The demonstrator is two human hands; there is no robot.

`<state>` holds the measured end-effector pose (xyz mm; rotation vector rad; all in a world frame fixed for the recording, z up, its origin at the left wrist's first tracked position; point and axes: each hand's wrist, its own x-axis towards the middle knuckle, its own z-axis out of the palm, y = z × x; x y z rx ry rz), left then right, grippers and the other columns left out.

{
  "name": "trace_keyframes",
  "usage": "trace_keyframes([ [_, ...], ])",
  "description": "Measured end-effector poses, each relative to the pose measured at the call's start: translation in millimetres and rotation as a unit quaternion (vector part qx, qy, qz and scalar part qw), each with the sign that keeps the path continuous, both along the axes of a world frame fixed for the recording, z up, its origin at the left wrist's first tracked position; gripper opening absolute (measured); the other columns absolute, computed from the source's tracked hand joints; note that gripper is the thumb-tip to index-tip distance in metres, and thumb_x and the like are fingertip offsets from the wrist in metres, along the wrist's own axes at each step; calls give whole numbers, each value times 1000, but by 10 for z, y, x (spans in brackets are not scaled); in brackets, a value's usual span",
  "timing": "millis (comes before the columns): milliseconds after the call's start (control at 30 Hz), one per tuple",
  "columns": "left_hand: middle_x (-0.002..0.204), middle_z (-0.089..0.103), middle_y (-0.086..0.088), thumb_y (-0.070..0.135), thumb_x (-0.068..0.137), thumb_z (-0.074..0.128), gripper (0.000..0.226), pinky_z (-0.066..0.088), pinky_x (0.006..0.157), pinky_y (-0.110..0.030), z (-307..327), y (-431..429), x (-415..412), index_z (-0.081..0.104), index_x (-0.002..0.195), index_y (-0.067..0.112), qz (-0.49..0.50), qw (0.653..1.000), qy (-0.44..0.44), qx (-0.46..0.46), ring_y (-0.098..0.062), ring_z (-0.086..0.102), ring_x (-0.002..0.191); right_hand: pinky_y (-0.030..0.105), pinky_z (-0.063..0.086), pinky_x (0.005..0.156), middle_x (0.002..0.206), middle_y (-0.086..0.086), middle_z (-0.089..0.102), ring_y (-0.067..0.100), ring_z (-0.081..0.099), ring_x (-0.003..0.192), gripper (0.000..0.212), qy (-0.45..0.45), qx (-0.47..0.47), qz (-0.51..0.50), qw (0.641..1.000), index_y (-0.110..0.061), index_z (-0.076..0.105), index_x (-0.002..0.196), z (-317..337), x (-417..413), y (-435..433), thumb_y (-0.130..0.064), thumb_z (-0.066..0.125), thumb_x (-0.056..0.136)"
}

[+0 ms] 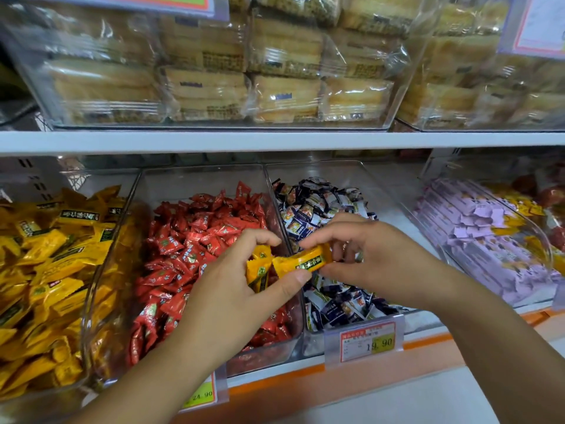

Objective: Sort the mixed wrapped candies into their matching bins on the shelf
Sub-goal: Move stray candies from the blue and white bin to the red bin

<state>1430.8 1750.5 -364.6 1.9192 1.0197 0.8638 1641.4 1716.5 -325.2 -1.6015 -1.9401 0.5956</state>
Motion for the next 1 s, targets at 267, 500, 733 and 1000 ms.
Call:
trace_keyframes([
  [267, 68, 55, 9, 57, 81, 60, 22, 35, 51, -27, -41, 15, -14, 61, 90, 37, -41, 998, 14, 53, -12, 45, 53, 25, 53, 81, 102, -15, 64, 6, 62, 90, 53, 123, -21, -15, 992, -43, 57, 121, 61, 25, -8, -5, 68, 86],
  [500, 66, 61, -7, 63, 78, 45, 28, 47, 55, -46, -50, 38, -23, 55, 103, 56, -16, 999, 27, 33, -26, 55, 54, 24, 46, 85, 138, -4, 50, 15, 55, 110, 41, -222, -254, -127, 933, -34, 45, 137, -60, 531, -24, -25, 54, 98],
  [733, 72, 65, 10, 62, 82, 38, 45, 48, 55, -40, -16, 25, -9, 26, 122, 78, -17, 994, 88, 64, -16, 57, 53, 27, 45, 93, 149, -6, 37, 12, 56, 111, 77, -182, -278, -90, 939, -40, 27, 146, -213, 462, 40, -40, 72, 83],
  [1000, 140, 51, 9, 70, 69, 68, 86, 54, 85, -36, -430, 536, 63, 42, 143, 35, -12, 998, 62, 29, -10, 64, 88, 39, 56, 70, 97, -4, 62, 22, 70, 68, 17, -14, -164, -169, 972, -34, 63, 93, -257, 531, 60, -19, 68, 89],
])
